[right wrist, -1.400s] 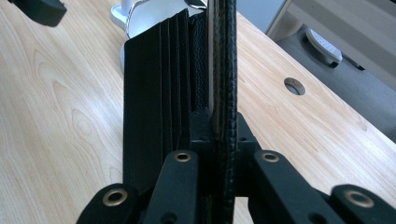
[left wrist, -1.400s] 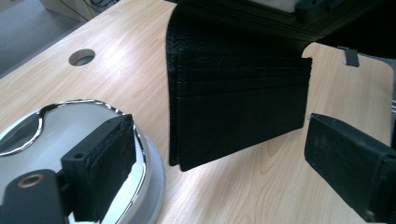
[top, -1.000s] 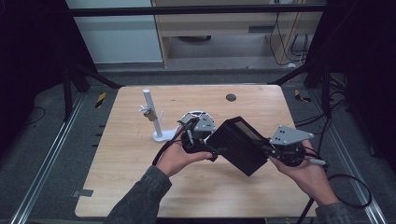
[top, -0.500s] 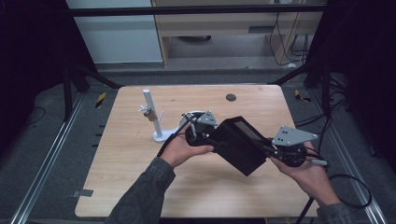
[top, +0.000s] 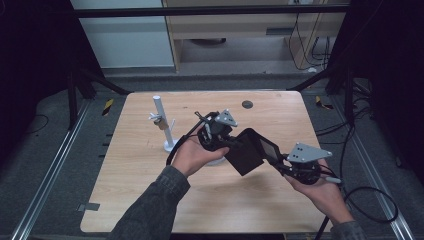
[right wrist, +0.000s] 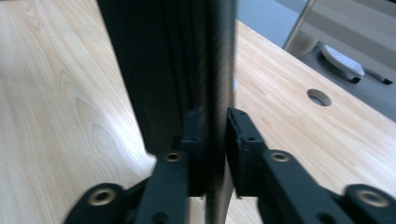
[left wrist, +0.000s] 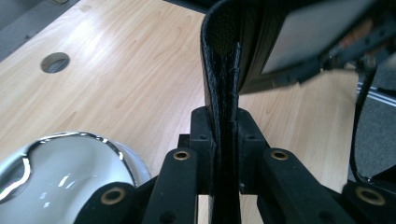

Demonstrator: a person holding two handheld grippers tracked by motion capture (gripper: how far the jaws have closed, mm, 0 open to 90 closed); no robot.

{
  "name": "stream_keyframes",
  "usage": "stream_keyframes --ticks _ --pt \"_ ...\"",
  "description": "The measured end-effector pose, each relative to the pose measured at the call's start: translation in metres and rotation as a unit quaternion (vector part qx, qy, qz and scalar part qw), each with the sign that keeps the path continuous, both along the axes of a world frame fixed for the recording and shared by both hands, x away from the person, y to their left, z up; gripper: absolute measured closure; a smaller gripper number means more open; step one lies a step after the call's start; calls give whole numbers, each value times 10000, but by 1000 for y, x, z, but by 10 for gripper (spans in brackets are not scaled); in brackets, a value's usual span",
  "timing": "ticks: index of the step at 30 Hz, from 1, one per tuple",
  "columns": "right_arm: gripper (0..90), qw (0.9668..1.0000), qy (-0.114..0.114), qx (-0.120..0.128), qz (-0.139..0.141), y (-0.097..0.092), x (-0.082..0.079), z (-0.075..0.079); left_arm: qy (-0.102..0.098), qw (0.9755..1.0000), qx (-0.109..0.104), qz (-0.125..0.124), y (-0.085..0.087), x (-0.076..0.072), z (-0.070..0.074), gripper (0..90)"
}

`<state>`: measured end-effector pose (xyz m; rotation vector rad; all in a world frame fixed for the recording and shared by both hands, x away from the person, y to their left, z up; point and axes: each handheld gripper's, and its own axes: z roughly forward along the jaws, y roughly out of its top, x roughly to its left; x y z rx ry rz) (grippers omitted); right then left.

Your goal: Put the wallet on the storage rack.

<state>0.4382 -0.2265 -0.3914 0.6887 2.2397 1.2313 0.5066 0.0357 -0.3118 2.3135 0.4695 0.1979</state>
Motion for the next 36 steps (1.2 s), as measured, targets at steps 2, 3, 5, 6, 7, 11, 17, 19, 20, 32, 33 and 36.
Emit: stream_keyframes --ticks 2,3,5,6,7,11,17,19,20,32,33,36 --pt "658 10000 45 80 13 3 0 -5 -61 10000 67 39 -2 1 6 806" --pt "580 9998 99 151 11 4 -1 -8 -93 9999 109 79 -2 2 10 806" --pt "497 9995 185 238 18 6 -1 -14 -141 9997 140 170 -2 4 15 806" --pt "467 9994 234 260 17 7 -2 -18 -150 9996 159 201 -2 5 18 806" --pt "426 9993 245 283 10 7 -2 -22 -191 9994 161 234 0 7 22 806" --pt "258 9988 210 391 -221 6 -3 -39 -257 9991 179 301 6 8 35 806" --pt "120 9933 508 464 -933 3 14 -66 -280 9984 108 472 23 11 53 806" --pt "94 9900 670 343 -1190 4 20 -73 -300 9983 83 503 27 12 58 806" --pt "83 9886 727 299 -1282 4 22 -76 -315 9981 42 536 30 13 62 806" --pt "79 9716 1257 97 -2004 1 34 -103 -408 9968 -45 682 42 17 80 806" --pt "78 9714 1265 99 -2005 1 34 -104 -407 9967 -61 703 43 17 82 806" --pt "78 9712 1279 55 -2008 1 34 -106 -426 9963 -65 743 45 17 84 806"
